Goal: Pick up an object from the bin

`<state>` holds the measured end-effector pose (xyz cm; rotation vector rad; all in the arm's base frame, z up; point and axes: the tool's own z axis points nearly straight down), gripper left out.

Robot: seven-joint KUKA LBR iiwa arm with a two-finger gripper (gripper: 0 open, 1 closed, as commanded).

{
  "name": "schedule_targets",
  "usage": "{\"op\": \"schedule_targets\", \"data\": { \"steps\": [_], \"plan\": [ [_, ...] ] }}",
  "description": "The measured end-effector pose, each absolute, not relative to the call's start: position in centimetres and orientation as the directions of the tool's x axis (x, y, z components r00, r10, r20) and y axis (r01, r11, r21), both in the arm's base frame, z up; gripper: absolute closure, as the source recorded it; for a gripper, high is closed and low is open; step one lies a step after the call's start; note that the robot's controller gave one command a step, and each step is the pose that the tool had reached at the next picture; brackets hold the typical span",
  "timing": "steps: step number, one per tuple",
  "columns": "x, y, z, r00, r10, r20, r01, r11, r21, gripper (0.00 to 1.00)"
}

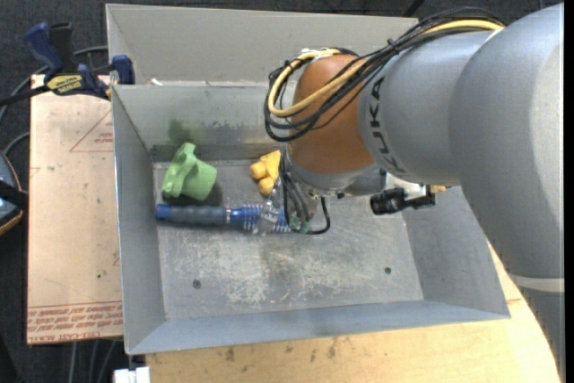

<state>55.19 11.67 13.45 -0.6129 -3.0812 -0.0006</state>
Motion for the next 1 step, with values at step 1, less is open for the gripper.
{"op": "schedule_targets", "data": {
  "steps": [1],
  "plan": [
    [55.73,12.19,19.37,-0.926,0.378,-0.006,0.378,0.926,0.005,1.0]
  ]
}}
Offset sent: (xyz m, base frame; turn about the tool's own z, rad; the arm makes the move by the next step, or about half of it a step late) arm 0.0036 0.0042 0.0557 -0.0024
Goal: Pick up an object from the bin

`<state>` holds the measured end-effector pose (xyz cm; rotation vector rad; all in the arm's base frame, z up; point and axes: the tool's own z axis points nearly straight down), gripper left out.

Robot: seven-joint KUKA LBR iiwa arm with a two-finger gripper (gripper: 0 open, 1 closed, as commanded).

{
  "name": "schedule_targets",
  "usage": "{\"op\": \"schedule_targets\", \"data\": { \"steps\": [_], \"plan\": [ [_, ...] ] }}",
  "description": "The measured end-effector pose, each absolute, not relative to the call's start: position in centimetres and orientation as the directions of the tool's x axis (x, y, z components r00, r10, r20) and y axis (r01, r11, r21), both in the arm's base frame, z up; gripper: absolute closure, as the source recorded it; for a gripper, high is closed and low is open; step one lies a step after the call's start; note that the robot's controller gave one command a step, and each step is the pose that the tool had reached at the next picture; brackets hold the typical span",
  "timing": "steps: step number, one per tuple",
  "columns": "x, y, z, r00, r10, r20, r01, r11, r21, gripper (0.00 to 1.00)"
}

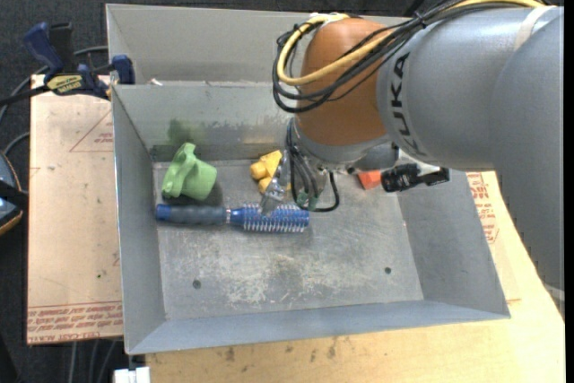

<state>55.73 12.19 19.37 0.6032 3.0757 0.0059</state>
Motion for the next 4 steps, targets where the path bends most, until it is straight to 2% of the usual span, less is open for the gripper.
{"op": "schedule_targets", "data": {
  "steps": [1,2,3,4],
  "plan": [
    [55.6,12.2,19.0,-0.926,0.378,-0.001,0.378,0.926,0.001,0.0],
    [58.9,10.4,7.2,-0.919,0.395,-0.003,0.395,0.919,0.005,0.0],
    [59.1,10.6,7.8,-0.919,0.393,-0.011,0.393,0.92,0.011,1.0],
    [59.6,9.9,24.0,-0.969,0.245,-0.008,0.245,0.969,0.003,1.0]
  ]
}}
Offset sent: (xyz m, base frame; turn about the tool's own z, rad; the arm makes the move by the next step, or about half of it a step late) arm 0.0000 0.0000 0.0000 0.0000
